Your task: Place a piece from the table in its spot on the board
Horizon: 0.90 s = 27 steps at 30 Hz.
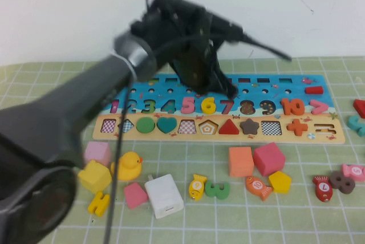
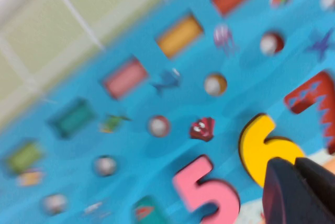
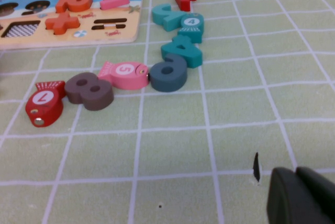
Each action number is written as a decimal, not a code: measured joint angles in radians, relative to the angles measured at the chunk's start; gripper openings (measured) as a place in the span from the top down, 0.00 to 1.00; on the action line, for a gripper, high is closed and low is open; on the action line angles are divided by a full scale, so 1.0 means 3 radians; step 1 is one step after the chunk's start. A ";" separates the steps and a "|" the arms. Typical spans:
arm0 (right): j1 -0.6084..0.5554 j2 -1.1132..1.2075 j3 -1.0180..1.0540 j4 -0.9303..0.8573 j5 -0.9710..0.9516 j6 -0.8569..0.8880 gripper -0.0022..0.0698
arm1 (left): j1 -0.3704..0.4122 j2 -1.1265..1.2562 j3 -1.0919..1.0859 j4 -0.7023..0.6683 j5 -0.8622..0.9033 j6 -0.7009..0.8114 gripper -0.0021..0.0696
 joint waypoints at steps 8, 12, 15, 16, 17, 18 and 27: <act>0.0000 0.0000 0.0000 0.0000 0.0000 0.0000 0.97 | -0.0007 -0.0989 -0.0007 0.0287 0.0177 0.0216 0.97; 0.0000 0.0000 0.0000 0.0000 0.0000 0.0000 0.97 | -0.0155 -0.1438 -0.0013 0.0417 0.0497 0.0394 0.97; 0.0000 0.0000 0.0000 0.0000 0.0000 0.0000 0.97 | -0.0380 -0.1676 -0.0013 0.0445 0.0683 0.0408 0.97; 0.0000 0.0000 0.0000 0.0000 0.0000 0.0000 0.97 | -0.0468 -0.1744 -0.0013 0.0445 0.0713 0.0408 0.97; 0.0000 0.0000 0.0000 0.0000 0.0000 0.0000 0.97 | -0.0558 -0.1805 -0.0013 0.0445 0.0751 0.0408 0.97; 0.0000 0.0000 0.0000 0.0000 0.0000 0.0000 0.97 | -0.0631 -0.1850 -0.0013 0.0445 0.0771 0.0401 0.97; 0.0000 0.0000 0.0000 0.0000 0.0000 0.0000 0.97 | -0.1243 -0.2274 0.0111 0.1278 0.0858 0.0036 0.97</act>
